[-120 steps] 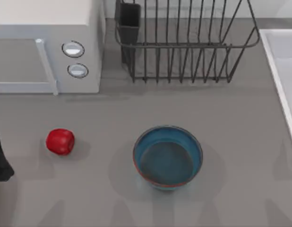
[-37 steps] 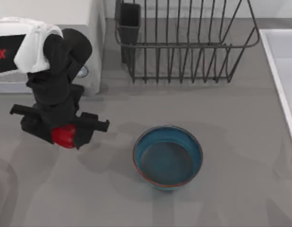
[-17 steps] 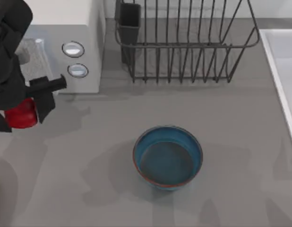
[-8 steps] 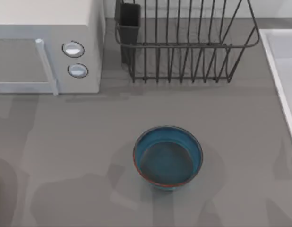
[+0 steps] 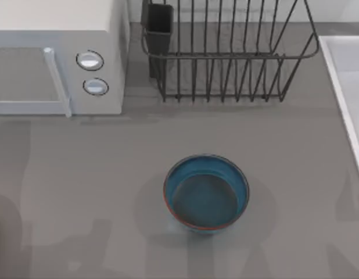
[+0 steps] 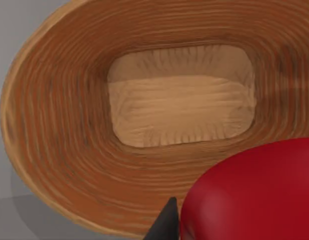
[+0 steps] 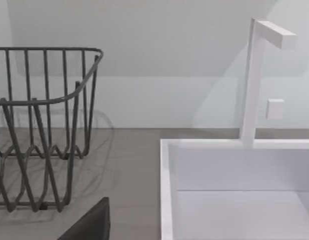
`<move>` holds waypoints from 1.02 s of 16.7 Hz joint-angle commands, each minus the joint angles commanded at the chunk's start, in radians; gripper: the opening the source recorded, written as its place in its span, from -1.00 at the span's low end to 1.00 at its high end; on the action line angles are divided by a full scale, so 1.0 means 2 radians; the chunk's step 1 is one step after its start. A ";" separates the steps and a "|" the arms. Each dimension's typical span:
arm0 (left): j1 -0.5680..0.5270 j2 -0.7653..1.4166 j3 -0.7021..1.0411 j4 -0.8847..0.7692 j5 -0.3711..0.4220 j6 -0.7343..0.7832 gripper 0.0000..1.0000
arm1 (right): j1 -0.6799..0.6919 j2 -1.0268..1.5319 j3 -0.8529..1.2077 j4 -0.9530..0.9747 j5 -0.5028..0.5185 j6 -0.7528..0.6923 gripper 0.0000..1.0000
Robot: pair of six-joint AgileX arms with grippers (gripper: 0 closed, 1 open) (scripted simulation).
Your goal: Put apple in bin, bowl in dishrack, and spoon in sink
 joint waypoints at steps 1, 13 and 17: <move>0.000 0.000 0.000 0.000 0.000 0.000 -1.00 | 0.000 0.000 0.000 0.000 0.000 0.000 1.00; 0.035 0.029 -0.096 0.136 0.006 0.038 -1.00 | 0.000 0.000 0.000 0.000 0.000 0.000 1.00; 0.042 0.034 -0.110 0.154 0.007 0.043 -1.00 | 0.000 0.000 0.000 0.000 0.000 0.000 1.00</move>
